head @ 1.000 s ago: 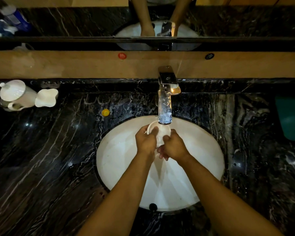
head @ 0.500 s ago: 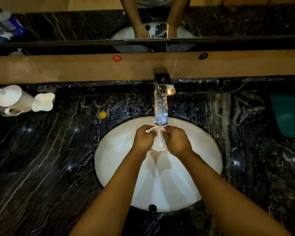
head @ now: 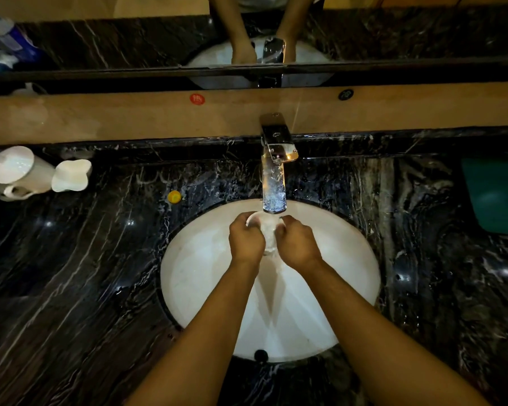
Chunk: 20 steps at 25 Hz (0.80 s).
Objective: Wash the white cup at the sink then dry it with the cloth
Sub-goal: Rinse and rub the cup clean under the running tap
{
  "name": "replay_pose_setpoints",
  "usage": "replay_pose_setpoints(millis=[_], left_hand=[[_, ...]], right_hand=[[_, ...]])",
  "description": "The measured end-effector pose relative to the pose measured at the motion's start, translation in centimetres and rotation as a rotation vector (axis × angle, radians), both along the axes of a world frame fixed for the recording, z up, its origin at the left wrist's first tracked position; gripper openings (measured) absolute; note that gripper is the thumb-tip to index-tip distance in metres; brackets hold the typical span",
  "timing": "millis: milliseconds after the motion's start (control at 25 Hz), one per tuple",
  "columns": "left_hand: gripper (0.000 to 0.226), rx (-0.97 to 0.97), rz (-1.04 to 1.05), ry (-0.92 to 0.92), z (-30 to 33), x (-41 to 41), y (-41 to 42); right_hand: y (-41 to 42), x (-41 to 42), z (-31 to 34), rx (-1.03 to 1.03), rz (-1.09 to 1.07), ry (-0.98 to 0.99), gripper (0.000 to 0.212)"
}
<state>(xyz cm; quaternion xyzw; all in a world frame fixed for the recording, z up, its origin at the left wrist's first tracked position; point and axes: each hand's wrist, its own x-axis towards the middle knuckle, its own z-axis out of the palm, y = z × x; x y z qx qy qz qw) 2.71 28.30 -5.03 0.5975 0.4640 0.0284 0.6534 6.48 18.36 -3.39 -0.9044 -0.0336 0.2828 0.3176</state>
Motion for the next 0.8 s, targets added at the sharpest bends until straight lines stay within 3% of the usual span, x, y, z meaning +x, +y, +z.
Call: replay_pose_setpoints(millis=[80, 160, 360, 480, 600, 680, 800], left_hand=[[0.031, -0.005, 0.047, -0.012, 0.2, 0.3, -0.1], [0.028, -0.029, 0.061, -0.037, 0.3, 0.5, -0.2], [0.017, -0.033, -0.08, 0.012, 0.0, -0.1, 0.8], [0.024, 0.035, -0.164, 0.093, -0.1, -0.4, 1.3], [0.019, 0.035, -0.068, 0.083, 0.3, -0.2, 0.8], [0.015, 0.005, -0.031, 0.075, 0.5, -0.2, 0.1], [0.01, -0.019, -0.09, 0.078, 0.4, -0.8, 0.1]], right_hand=[[0.5, -0.4, 0.0, 0.152, -0.146, 0.104, 0.027], [0.4, -0.2, -0.3, 0.191, -0.245, 0.054, 0.023], [-0.8, 0.4, -0.3, 0.158, -0.077, -0.027, 0.022], [-1.2, 0.5, -0.2, 0.15, 0.076, -0.034, 0.039], [-0.8, -0.4, -0.4, 0.139, -0.141, -0.1, 0.023], [-0.6, -0.7, -0.6, 0.037, -0.299, -0.102, 0.03], [-1.2, -0.8, -0.8, 0.078, -0.202, -0.065, 0.025]])
